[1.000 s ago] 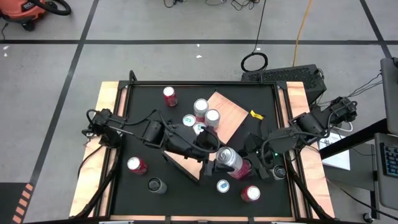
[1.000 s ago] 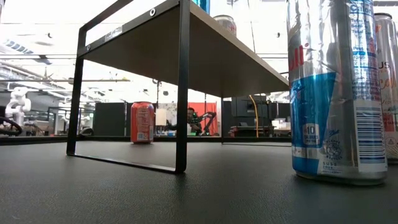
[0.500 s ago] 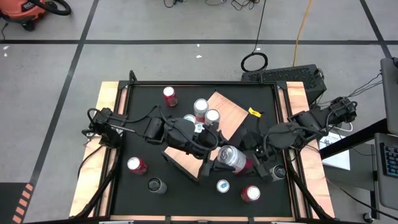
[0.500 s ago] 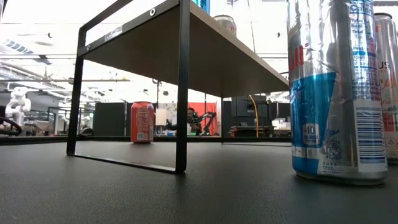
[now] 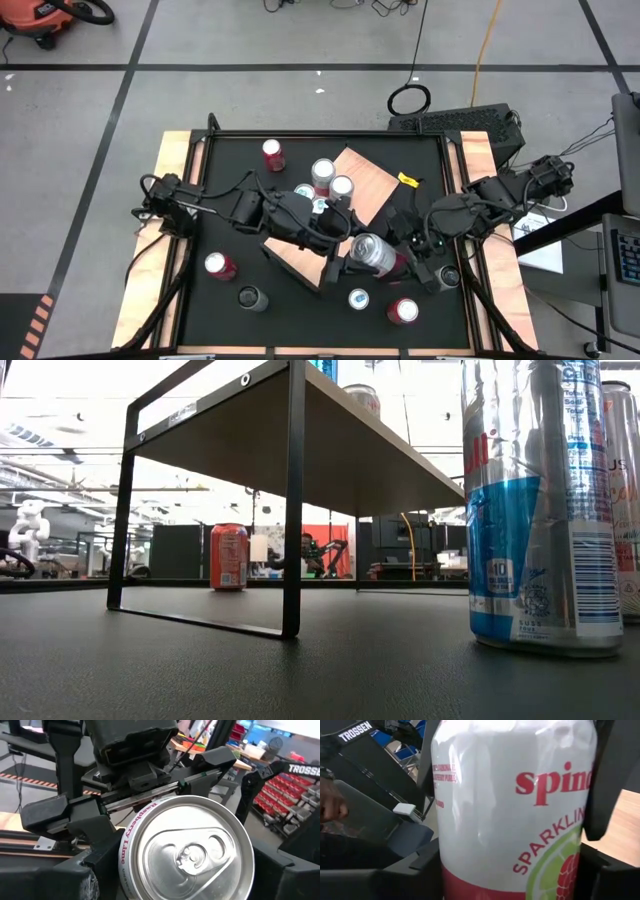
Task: Place canned beverage on shelf
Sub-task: Put the pink-white soda can on the shelf aligned with the pink-white soda can
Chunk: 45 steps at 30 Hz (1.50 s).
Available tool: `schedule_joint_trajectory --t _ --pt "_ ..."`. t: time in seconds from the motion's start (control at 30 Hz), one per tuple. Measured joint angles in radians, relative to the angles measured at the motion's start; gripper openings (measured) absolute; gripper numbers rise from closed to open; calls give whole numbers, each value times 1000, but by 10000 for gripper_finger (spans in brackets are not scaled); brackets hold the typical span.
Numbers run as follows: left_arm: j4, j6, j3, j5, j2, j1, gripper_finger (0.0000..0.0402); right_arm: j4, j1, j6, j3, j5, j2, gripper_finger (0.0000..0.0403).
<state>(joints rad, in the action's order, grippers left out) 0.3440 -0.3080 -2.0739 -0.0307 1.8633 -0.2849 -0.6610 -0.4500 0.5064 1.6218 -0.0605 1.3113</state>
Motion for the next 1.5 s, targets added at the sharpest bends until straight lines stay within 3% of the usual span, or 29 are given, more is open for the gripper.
schedule_joint_trajectory --t 0.13,0.4,0.83,1.0,1.5 --pt "-2 -16 0 -38 0 -9 319 2 0 -14 0 3 0 276" --pt "3 -152 0 -114 0 -11 395 -32 0 -16 -2 15 -9 273" --pt "-35 -219 0 -346 0 -41 393 -177 -1 3 -2 92 -97 273" --pt "-49 -333 0 -466 0 -44 393 -237 -2 8 -2 125 -127 273" --pt "-63 -525 0 -674 0 -20 393 -316 -1 114 -1 454 -144 273"
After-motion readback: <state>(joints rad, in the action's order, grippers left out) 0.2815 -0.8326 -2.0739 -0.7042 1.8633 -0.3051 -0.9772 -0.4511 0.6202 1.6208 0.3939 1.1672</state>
